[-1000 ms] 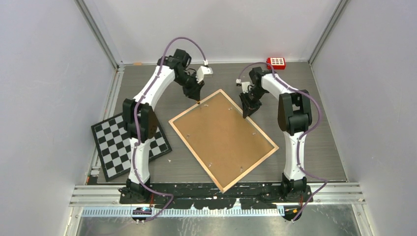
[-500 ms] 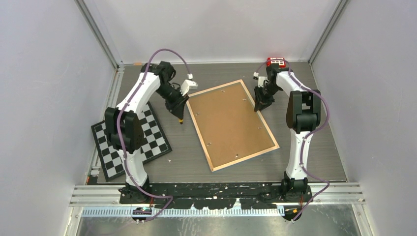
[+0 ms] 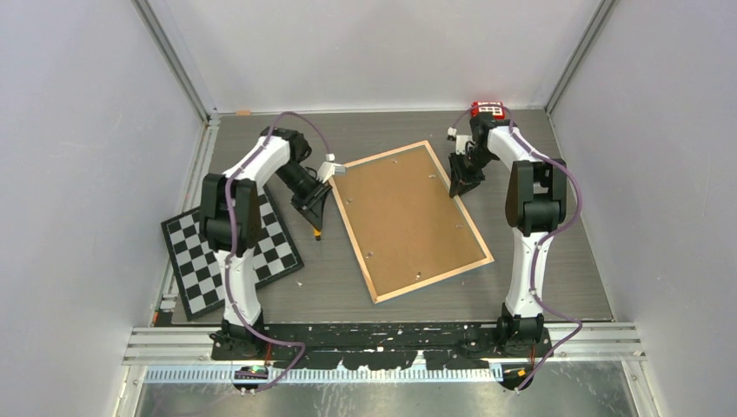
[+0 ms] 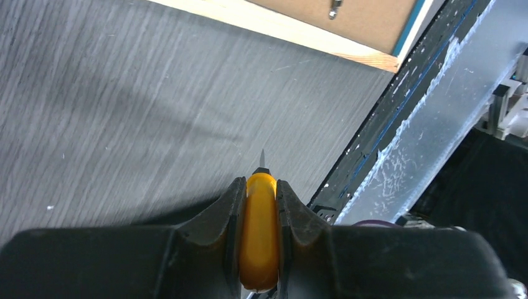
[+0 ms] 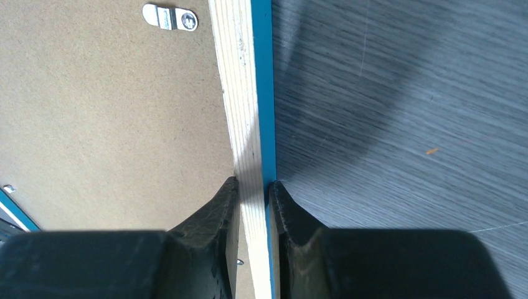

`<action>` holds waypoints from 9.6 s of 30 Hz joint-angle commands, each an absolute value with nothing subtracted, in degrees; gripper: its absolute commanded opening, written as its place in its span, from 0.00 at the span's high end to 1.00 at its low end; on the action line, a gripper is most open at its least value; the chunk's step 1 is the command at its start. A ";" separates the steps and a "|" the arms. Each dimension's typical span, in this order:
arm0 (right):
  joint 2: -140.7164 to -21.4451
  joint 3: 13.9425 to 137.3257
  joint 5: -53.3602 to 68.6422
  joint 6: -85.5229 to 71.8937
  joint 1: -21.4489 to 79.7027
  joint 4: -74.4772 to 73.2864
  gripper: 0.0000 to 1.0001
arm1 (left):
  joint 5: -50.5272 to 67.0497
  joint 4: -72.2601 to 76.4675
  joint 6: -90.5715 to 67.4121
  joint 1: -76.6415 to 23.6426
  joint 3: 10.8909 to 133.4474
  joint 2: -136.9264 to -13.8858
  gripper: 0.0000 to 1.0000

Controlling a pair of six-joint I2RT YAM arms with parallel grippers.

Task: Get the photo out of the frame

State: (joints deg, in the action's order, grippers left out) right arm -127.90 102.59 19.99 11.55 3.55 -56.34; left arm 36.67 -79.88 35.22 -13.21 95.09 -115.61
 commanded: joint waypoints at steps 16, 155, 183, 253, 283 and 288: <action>-125.52 98.26 20.04 7.94 0.84 -52.68 0.99 | 18.49 -67.29 24.08 -11.34 102.30 -126.18 0.69; -97.53 49.98 62.76 -20.59 -8.84 -30.78 0.99 | 26.25 -23.42 16.13 -55.12 90.87 -109.34 0.60; -87.81 89.35 23.67 13.31 -10.96 -76.87 1.00 | 12.36 -38.29 9.93 -40.78 85.29 -83.66 0.00; -76.56 87.75 -24.72 19.83 34.88 -56.64 1.00 | 22.77 -16.00 -61.03 -27.86 98.43 -98.42 0.00; -79.00 86.09 -14.98 15.25 41.63 -60.05 0.99 | 18.32 -17.16 -63.55 -30.55 106.87 -109.55 0.18; -79.32 85.74 -10.75 15.05 42.34 -61.00 0.99 | 19.02 -18.27 -63.37 -30.26 104.02 -107.65 0.33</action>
State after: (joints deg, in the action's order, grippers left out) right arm -78.50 85.54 -22.74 15.77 40.77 -58.24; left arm 18.65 -18.31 -63.07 -30.28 105.78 -110.34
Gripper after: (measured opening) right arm 0.320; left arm 0.726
